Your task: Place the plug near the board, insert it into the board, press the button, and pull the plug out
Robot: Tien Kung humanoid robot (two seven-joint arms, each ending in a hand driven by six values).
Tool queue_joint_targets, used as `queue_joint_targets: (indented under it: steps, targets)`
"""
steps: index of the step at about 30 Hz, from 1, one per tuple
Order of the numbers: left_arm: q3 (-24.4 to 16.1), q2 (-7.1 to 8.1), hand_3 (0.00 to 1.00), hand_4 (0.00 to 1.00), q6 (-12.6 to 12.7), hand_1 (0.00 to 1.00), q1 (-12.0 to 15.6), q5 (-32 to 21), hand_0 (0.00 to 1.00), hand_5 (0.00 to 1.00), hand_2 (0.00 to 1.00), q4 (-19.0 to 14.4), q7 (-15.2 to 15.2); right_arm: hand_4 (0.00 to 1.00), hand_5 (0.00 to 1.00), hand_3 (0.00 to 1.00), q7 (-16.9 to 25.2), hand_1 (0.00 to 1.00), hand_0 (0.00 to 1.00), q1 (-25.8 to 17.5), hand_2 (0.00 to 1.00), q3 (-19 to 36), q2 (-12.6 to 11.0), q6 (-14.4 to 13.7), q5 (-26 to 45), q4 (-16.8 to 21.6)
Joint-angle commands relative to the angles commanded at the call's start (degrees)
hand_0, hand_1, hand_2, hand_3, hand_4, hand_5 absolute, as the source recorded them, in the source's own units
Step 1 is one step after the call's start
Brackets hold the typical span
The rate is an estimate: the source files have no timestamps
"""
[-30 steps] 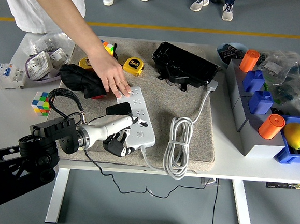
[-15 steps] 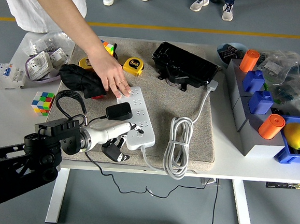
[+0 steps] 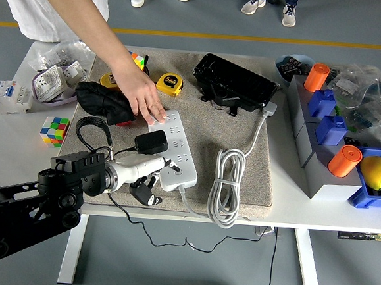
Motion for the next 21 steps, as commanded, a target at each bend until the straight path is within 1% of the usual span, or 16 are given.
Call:
queue_joint_targets:
  steps: [5, 7, 11, 17, 21]
  targets:
    - [-0.1, 0.08, 0.884, 0.773, -0.1, 0.103, 0.1, 0.1, 0.055, 0.002, 0.168, 0.2, 0.1, 0.998, 0.466, 0.552, 0.0, 0.631, 0.611, 0.0, 0.649, -0.1, 0.0, 0.0, -0.1, 0.0]
    - [-0.1, 0.18, 0.884, 0.773, -0.3, 0.103, 0.0, 0.0, 0.055, 0.002, 0.168, 0.0, 0.2, 0.998, 0.466, 0.552, 0.0, 0.631, 0.611, 0.0, 0.649, 0.1, 0.0, 0.0, -0.1, -0.1]
    - [-0.8, 0.38, 0.881, 0.762, 0.1, 0.104, 0.2, 0.1, 0.055, 0.002, 0.171, -0.7, -0.4, 0.998, 0.466, 0.552, 0.0, 0.631, 0.611, 0.0, 0.649, 0.3, 0.1, 0.0, -0.1, 0.0]
    - [-3.6, 1.1, 0.874, 0.769, 0.5, 0.103, 0.5, -0.5, 0.056, 0.002, 0.169, -3.5, -1.2, 0.998, 0.466, 0.552, 0.0, 0.631, 0.611, -0.1, 0.649, 0.2, 0.1, 0.0, -0.1, -0.1]
    - [-5.1, 1.42, 0.874, 0.769, 0.9, 0.103, 0.8, -1.1, 0.056, 0.002, 0.169, -4.1, -2.0, 0.998, 0.466, 0.552, 0.0, 0.631, 0.611, 0.0, 0.649, 0.2, 0.1, 0.0, -0.1, 0.0]
